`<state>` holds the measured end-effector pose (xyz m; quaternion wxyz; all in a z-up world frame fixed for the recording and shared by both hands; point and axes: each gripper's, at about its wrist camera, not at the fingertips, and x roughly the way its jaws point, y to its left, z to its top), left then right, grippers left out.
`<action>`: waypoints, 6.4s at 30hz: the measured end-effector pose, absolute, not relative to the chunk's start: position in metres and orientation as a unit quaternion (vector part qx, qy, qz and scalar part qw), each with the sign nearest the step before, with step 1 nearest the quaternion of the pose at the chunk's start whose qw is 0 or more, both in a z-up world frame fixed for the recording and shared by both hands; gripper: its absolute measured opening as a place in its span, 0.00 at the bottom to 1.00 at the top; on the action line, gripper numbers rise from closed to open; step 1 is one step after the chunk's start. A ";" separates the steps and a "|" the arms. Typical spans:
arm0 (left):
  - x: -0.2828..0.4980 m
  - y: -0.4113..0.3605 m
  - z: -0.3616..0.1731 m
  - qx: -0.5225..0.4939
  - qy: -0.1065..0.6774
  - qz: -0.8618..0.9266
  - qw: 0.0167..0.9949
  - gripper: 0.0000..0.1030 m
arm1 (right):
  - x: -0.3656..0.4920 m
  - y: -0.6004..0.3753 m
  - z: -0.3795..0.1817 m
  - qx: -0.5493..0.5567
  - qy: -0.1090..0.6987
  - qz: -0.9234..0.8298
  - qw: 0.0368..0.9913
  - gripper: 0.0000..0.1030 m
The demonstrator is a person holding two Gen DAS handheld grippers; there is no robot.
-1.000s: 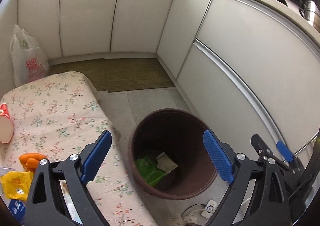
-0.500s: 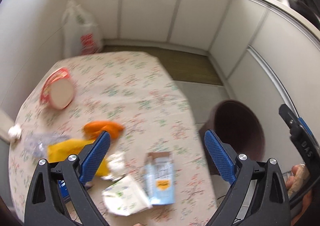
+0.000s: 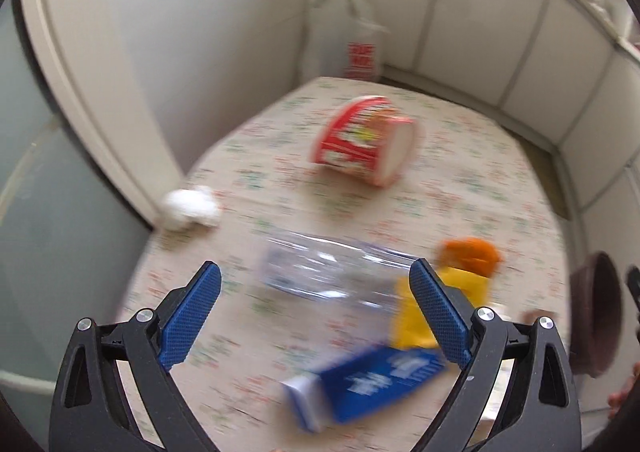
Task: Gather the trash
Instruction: 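Move the left tool back to the table and grasp the crumpled white tissue, then lift the tissue with the left tool while the right tool grasps the clear bottle, then carry the bottle with the right tool over the bin and release it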
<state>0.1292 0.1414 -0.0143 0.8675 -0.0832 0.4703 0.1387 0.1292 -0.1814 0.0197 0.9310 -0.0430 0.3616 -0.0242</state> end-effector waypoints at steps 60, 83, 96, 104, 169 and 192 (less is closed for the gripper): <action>0.194 0.266 -0.120 -0.286 0.557 0.161 0.763 0.62 | 0.148 -0.124 -0.030 -0.201 0.385 -0.036 0.900 0.93; 0.161 0.217 0.015 -0.229 0.377 0.066 0.895 0.23 | 0.191 -0.097 -0.056 0.124 0.543 0.182 0.810 0.93; 0.142 0.222 0.068 -0.223 0.298 0.035 0.928 0.24 | 0.252 0.006 -0.113 0.248 0.681 0.119 0.679 0.68; 0.127 0.238 0.077 -0.258 0.276 0.037 0.925 0.24 | 0.251 0.036 -0.150 0.289 0.676 0.066 0.674 0.77; 0.123 -0.010 0.063 -0.083 0.284 -0.117 0.948 0.24 | 0.123 -0.275 0.058 0.160 0.255 -0.111 0.947 0.58; 0.118 -0.098 0.037 -0.012 0.310 -0.168 0.936 0.24 | 0.118 -0.395 0.018 0.095 0.248 -0.303 0.915 0.62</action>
